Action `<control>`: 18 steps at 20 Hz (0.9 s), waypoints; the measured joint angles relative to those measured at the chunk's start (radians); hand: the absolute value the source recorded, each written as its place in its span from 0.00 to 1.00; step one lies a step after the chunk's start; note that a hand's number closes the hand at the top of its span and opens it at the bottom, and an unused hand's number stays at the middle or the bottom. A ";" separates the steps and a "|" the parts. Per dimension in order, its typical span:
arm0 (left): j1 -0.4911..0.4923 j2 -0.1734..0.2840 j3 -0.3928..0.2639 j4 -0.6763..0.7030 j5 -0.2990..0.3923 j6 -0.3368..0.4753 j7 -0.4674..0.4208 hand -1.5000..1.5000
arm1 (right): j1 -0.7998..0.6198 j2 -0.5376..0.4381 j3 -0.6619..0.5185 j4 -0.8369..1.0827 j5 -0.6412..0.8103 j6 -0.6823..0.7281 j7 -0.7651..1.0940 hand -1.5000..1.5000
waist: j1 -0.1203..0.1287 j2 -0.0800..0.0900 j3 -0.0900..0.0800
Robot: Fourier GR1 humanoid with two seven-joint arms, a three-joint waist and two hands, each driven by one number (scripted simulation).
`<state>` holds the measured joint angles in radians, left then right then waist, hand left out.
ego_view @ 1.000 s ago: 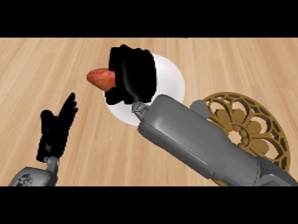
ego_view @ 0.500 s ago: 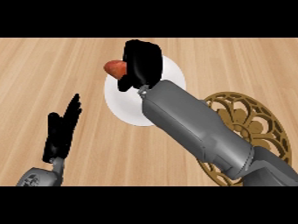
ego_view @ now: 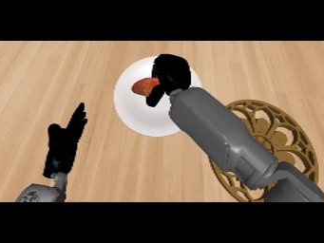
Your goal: Pick the sweet potato from the placemat and place it in the plate
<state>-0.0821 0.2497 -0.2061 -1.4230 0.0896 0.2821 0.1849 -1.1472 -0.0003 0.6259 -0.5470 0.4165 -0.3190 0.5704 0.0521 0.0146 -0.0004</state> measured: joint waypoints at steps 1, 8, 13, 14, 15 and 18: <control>-0.008 -0.002 0.001 0.003 -0.003 0.002 0.008 0.50 | 0.000 0.000 -0.008 0.021 -0.016 0.027 -0.019 0.00 | -0.002 0.000 0.000; 0.002 -0.006 0.011 -0.002 -0.013 -0.003 0.006 0.50 | 0.001 0.000 -0.066 0.102 -0.090 0.112 -0.222 0.00 | -0.010 -0.002 0.000; 0.009 -0.002 0.022 -0.010 -0.009 -0.008 0.010 0.50 | 0.037 0.000 -0.178 0.021 -0.193 0.025 -0.396 0.00 | -0.016 -0.004 0.002; 0.015 -0.003 0.020 -0.010 -0.013 -0.005 0.006 0.50 | 0.051 0.000 -0.206 -0.005 -0.223 0.002 -0.428 0.00 | -0.018 -0.005 0.002; 0.018 -0.007 0.020 -0.009 -0.013 -0.002 0.005 0.50 | 0.061 0.000 -0.238 -0.023 -0.252 -0.012 -0.461 0.00 | -0.021 -0.005 0.002; 0.015 -0.008 0.025 -0.013 -0.018 0.003 0.010 0.50 | 0.114 0.000 -0.314 -0.058 -0.330 -0.042 -0.564 0.00 | -0.026 -0.006 0.002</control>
<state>-0.0673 0.2419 -0.1809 -1.4359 0.0717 0.2853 0.1952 -1.0330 -0.0002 0.3120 -0.6046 0.0860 -0.3609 0.0064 0.0262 0.0087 0.0017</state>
